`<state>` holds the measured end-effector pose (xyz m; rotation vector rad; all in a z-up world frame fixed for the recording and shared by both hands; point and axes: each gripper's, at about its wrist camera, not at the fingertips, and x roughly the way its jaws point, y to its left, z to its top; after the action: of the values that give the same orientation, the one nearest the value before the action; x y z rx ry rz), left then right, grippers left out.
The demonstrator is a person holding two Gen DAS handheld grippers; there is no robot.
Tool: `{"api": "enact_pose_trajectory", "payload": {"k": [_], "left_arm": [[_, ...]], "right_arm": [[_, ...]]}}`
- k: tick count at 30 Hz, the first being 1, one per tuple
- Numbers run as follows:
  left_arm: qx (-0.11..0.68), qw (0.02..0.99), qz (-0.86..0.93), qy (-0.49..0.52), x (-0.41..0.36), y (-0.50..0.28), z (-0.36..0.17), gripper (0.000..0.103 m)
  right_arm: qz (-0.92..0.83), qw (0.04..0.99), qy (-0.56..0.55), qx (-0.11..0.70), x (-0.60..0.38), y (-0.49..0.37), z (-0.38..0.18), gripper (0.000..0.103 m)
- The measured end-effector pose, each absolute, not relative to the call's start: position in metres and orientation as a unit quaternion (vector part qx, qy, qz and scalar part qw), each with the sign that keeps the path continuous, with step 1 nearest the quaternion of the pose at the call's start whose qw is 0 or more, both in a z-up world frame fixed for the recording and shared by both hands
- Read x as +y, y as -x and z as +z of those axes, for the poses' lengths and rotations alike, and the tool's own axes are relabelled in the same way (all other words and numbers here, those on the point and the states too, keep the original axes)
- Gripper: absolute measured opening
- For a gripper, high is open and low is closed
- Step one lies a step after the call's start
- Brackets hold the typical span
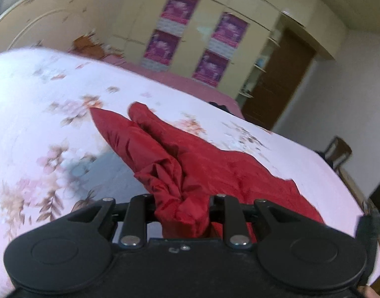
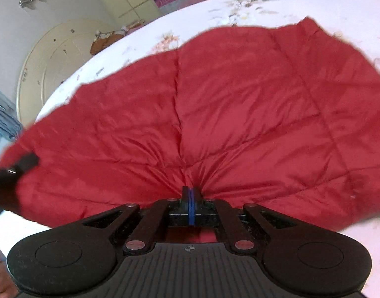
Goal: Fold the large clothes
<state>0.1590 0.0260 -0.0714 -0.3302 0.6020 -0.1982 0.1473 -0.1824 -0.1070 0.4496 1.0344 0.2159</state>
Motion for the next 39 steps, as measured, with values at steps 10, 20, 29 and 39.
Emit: {"api": "enact_pose_trajectory", "payload": {"k": [10, 20, 29, 39], "left_arm": [[0.275, 0.947, -0.129, 0.102, -0.012, -0.162, -0.046, 0.023], [0.294, 0.949, -0.103, 0.046, -0.064, -0.159, -0.030, 0.023], [0.296, 0.951, -0.087, 0.025, -0.135, -0.156, -0.024, 0.022], [0.382, 0.901, -0.203, -0.031, -0.246, -0.176, -0.065, 0.026]], "right_arm": [[0.110, 0.840, -0.259, 0.463, -0.207, -0.127, -0.076, 0.000], [0.189, 0.794, -0.265, 0.514, -0.214, -0.127, -0.115, 0.000], [0.184, 0.818, -0.311, 0.448, -0.318, -0.133, -0.087, 0.000], [0.052, 0.846, -0.346, 0.402, -0.424, -0.122, -0.078, 0.000]]}}
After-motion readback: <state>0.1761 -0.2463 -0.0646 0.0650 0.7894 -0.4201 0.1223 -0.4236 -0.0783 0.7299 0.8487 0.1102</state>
